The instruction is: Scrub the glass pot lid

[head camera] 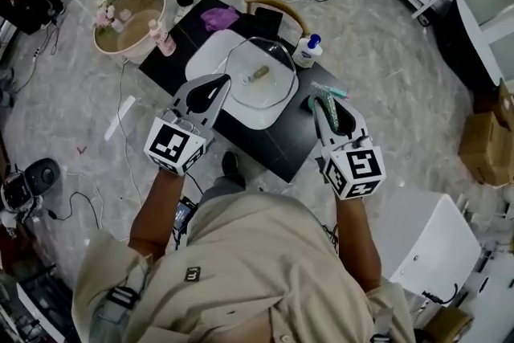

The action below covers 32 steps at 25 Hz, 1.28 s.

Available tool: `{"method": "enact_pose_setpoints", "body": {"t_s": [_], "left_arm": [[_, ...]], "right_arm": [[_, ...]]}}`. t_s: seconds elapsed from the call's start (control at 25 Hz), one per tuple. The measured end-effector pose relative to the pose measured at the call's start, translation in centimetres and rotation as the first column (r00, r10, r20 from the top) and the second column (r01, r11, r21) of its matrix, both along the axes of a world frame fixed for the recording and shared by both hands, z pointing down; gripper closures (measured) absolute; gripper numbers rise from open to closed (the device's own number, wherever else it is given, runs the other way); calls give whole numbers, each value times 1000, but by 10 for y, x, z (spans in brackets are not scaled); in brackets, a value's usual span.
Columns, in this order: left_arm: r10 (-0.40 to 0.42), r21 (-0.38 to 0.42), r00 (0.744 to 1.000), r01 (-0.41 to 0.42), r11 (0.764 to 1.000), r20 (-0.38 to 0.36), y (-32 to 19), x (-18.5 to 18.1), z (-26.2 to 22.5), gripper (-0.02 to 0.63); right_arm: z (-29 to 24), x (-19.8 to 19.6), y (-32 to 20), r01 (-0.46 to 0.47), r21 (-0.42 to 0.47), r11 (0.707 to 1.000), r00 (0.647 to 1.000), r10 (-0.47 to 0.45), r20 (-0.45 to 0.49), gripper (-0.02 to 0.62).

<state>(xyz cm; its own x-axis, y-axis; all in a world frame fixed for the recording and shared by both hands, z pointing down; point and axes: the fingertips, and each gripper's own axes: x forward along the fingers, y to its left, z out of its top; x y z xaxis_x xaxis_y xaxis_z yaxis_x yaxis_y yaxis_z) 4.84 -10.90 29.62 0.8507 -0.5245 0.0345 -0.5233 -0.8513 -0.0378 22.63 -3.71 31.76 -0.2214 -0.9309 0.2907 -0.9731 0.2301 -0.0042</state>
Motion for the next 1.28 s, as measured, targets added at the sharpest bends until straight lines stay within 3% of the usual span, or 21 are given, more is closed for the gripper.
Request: {"method": "enact_pose_setpoints", "body": {"t_s": [0.28,0.4,0.8,1.04,1.28], "left_arm": [[93,-67,996,-93,993,-2,-97,-7,23,592],[106,-96,994,-107,990,-7,-121,-10,40,592],[40,-209,998,-29,978,47,-143,-36,95,592],[26,-162,993,-7,987,118,-154,-49,89,592],[-17,-178,995,34,983,96,-164,-57,104,592]], "right_arm": [[20,-4,-68,-112,-73,991,992,107,-64,506],[42,-10,-95,-113,-112,987,990,103,-91,506],[104,-21,-166,-42,-193,980,998,32,-54,506],[146,-26,-188,3,-259,966,996,-27,-89,506],[203,-1,-211,-61,-303,951,992,24,-127,506]]}}
